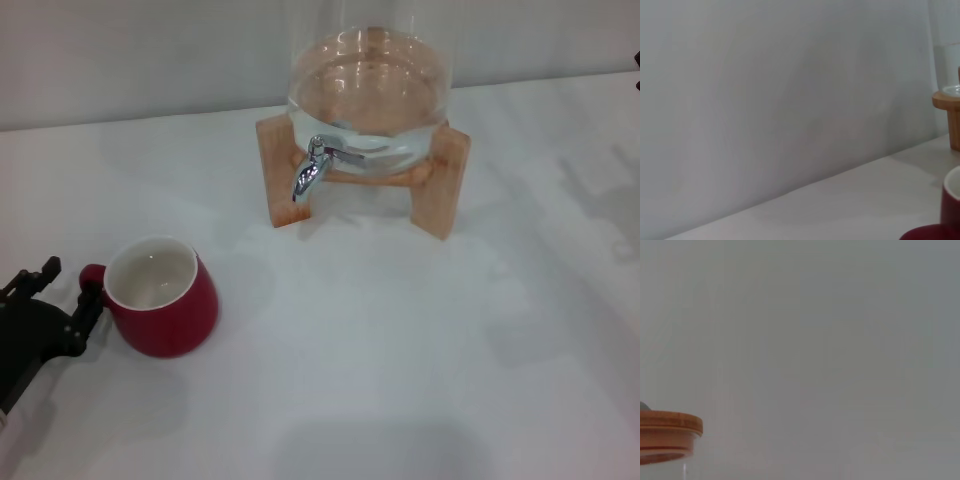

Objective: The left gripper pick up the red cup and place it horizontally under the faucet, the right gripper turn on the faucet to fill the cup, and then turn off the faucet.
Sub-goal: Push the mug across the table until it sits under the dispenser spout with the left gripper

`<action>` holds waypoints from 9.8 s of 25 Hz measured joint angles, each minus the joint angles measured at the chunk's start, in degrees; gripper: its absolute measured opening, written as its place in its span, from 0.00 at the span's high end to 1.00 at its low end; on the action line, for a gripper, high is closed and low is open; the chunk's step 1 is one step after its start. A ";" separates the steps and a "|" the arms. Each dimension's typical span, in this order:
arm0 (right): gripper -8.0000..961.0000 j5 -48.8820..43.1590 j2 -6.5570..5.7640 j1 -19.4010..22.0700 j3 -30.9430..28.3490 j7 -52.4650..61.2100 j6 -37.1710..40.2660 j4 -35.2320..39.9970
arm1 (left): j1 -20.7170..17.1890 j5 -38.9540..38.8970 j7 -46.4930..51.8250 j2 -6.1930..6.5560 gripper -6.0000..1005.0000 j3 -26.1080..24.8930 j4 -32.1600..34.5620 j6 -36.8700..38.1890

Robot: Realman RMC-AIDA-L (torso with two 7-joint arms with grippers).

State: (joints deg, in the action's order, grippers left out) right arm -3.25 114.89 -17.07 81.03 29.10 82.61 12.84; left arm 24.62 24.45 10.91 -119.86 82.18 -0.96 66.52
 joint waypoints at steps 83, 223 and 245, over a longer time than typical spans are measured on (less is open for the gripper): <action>0.10 -0.62 -0.11 -2.45 1.45 -0.01 -0.09 0.52 | 14.14 13.70 17.49 0.15 0.92 5.49 7.95 -15.44; 0.10 -0.62 -0.20 -2.45 1.45 -0.01 0.24 0.52 | 15.79 14.22 22.89 0.04 0.63 16.62 12.17 -22.31; 0.10 -0.70 -0.11 -2.45 1.56 -0.01 -0.08 0.13 | 13.34 14.00 22.01 -0.02 0.63 17.32 13.61 -22.57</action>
State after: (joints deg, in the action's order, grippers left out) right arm -3.95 114.79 -19.51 82.59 29.09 82.53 12.97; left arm 37.96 38.45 32.92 -119.89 99.49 12.65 43.96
